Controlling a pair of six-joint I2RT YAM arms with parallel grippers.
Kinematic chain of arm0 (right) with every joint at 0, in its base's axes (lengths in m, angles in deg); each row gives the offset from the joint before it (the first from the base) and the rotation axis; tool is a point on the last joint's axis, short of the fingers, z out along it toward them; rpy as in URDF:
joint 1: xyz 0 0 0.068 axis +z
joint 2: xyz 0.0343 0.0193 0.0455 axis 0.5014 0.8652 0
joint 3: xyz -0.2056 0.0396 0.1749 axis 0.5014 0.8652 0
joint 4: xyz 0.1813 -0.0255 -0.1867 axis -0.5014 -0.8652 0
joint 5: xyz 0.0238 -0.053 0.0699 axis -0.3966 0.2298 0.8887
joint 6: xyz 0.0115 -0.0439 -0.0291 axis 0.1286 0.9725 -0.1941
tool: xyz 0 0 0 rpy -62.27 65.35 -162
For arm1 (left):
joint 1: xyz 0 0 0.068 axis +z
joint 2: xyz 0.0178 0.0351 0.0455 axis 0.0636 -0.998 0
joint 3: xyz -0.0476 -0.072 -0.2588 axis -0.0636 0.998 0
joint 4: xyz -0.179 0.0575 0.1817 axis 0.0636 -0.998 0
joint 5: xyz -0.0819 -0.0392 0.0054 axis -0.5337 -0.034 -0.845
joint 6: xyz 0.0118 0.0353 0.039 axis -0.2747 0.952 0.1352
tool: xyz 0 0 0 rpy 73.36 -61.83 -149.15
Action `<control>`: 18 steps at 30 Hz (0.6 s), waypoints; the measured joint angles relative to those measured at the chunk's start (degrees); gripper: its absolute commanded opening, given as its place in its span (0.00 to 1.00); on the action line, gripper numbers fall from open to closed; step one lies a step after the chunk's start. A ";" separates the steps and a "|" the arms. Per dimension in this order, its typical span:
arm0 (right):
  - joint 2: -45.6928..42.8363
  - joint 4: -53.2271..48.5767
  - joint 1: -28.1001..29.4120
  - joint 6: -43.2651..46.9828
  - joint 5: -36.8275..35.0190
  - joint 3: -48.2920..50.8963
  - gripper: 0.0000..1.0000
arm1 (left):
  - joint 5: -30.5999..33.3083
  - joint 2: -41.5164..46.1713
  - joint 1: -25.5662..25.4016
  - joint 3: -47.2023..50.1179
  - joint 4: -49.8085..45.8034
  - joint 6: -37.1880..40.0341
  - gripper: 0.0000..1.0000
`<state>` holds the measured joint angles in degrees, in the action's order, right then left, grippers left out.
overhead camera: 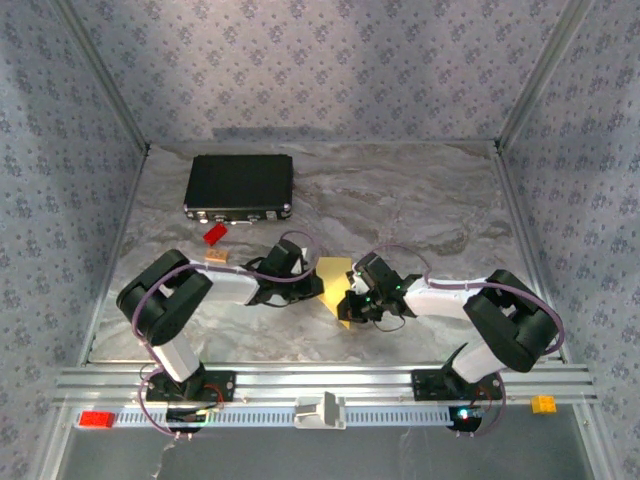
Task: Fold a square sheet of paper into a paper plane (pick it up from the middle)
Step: Third fold the triangle at the center of the table.
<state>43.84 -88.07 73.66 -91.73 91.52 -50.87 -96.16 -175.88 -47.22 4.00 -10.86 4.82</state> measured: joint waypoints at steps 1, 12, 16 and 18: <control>0.00 0.09 -0.04 0.00 -0.04 0.02 0.00 | -0.39 0.00 0.26 0.09 0.09 0.24 0.00; 0.11 0.37 -0.22 0.00 0.11 0.09 0.00 | 1.81 3.98 2.69 0.22 -3.21 2.38 0.04; 0.17 0.37 -0.31 0.00 0.28 0.09 0.00 | 2.19 7.08 1.88 0.22 -3.23 2.82 0.04; 0.17 0.37 -0.33 0.00 0.28 0.09 0.00 | 2.14 7.82 0.72 0.22 -3.15 3.02 0.04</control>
<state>44.02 -87.70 73.34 -91.73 91.80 -50.79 -94.02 -168.06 -46.50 4.21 -14.01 7.84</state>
